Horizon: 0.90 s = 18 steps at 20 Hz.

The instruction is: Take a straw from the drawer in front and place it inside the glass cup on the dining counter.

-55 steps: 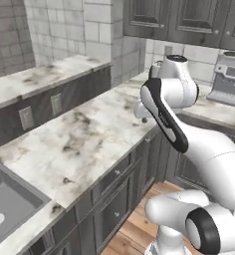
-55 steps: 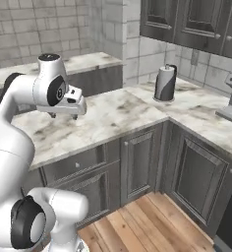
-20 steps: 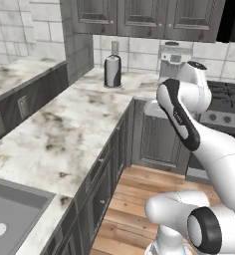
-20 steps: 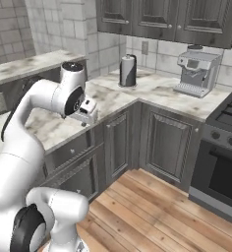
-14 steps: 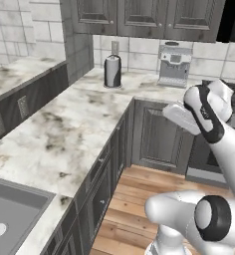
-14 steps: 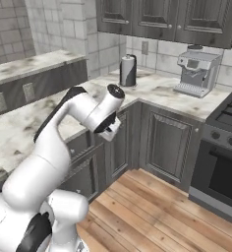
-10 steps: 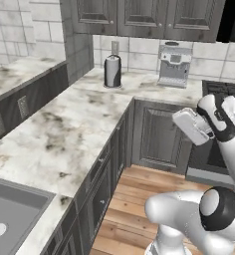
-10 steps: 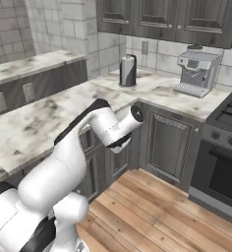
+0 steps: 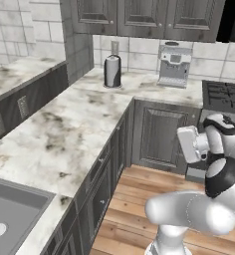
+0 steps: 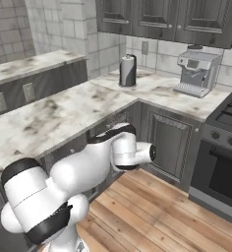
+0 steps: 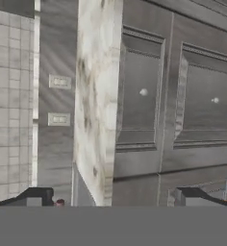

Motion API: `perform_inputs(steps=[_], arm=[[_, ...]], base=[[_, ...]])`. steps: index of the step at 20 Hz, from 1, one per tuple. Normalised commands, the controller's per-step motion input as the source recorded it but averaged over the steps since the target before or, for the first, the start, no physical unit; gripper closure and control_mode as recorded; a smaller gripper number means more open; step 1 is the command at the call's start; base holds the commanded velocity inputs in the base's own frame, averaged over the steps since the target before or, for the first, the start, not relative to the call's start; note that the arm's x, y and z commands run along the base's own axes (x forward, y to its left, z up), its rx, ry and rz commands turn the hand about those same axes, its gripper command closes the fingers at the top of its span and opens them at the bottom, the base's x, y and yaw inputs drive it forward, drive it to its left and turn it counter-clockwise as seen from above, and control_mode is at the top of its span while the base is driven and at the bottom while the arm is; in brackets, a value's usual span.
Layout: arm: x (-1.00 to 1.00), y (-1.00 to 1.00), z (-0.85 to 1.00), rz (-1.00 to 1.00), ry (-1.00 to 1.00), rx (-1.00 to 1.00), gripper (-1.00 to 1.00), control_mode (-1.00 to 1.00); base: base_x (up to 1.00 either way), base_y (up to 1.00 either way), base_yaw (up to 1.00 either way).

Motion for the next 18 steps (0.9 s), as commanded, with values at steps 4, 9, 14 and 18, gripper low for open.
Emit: perform_inputs(steps=[4,9,14,18], arm=[[0.41,0.03,-0.51,0.0,0.0,0.14,-1.0,-1.0],[0.44,0.15,-0.4,0.0,0.0,0.12,-1.0,-1.0],[0.31,0.4,-0.38,0.0,0.01,0.13,-1.0,-1.0],[0.27,0.43,-0.31,0.0,0.02,0.11,-1.0,-1.0]], base=[[0.0,0.0,0.0],[0.0,0.0,0.0],[0.0,0.0,0.0],[0.0,0.0,0.0]])
